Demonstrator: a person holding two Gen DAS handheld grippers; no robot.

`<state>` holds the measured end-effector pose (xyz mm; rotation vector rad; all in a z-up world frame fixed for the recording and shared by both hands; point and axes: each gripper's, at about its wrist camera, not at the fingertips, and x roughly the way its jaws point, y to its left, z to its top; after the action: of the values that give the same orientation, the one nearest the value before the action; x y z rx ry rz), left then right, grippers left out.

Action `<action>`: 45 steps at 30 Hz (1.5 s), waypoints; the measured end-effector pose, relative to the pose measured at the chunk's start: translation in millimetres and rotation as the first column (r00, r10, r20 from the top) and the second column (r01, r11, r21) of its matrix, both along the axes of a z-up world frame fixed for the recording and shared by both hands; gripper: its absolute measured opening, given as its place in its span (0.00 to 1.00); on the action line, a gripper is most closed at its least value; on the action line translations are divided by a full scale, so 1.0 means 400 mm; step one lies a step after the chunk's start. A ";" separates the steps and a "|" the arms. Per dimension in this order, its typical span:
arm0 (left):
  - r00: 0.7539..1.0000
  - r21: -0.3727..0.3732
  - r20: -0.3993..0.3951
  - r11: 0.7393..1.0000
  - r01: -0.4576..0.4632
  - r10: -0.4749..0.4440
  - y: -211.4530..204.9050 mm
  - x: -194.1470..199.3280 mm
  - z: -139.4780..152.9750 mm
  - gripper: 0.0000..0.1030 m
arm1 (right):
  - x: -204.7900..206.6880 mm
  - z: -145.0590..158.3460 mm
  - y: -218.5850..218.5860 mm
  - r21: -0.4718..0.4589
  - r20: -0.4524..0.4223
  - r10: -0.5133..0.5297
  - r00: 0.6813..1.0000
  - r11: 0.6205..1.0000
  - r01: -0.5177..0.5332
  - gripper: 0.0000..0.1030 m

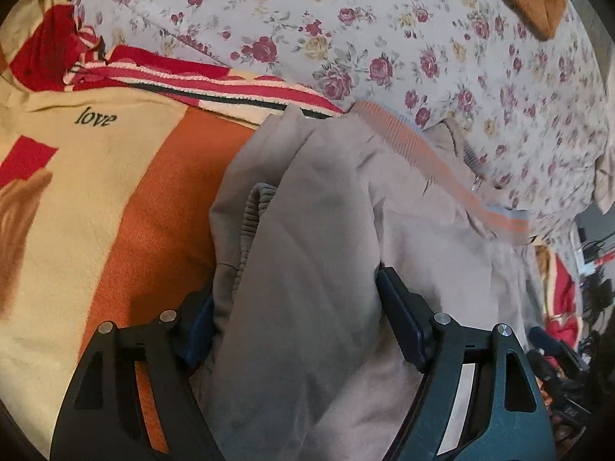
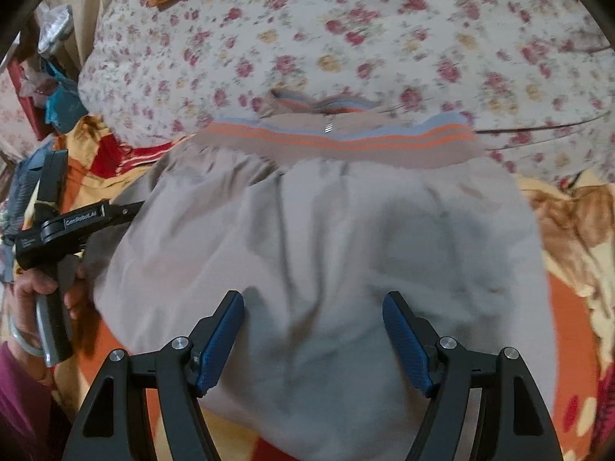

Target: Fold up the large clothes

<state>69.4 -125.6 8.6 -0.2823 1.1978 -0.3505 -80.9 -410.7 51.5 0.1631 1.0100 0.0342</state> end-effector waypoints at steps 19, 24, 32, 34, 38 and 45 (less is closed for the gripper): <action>0.999 0.073 0.030 0.996 0.041 -0.043 -0.080 -0.060 0.098 0.26 | -0.071 -0.054 -0.059 -0.108 -0.091 0.003 0.996 0.994 -0.012 0.70; 0.997 0.060 0.038 0.996 0.072 -0.074 -0.123 -0.081 0.174 0.24 | -0.126 0.004 -0.119 -0.063 -0.012 -0.046 0.999 0.997 0.045 0.70; 0.987 0.040 0.066 0.989 0.144 -0.147 -0.264 -0.121 0.288 0.23 | -0.204 0.039 -0.283 0.032 0.040 -0.179 0.983 0.984 0.178 0.71; 0.983 0.050 0.076 0.985 0.163 -0.167 -0.322 -0.130 0.306 0.22 | -0.221 0.038 -0.309 0.057 0.043 -0.201 0.979 0.979 0.198 0.71; 0.972 0.065 0.088 0.975 0.210 -0.216 -0.435 -0.149 0.321 0.20 | -0.250 0.031 -0.365 0.124 0.069 -0.248 0.966 0.963 0.238 0.71; 0.950 0.068 0.074 0.952 0.297 -0.302 -0.647 -0.186 0.312 0.18 | -0.295 0.018 -0.453 0.242 0.117 -0.325 0.938 0.926 0.291 0.71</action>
<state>-5.1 -384.5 133.3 -0.0344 1.1668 -0.5873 -198.9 -592.0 58.7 0.5163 0.8135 -0.1278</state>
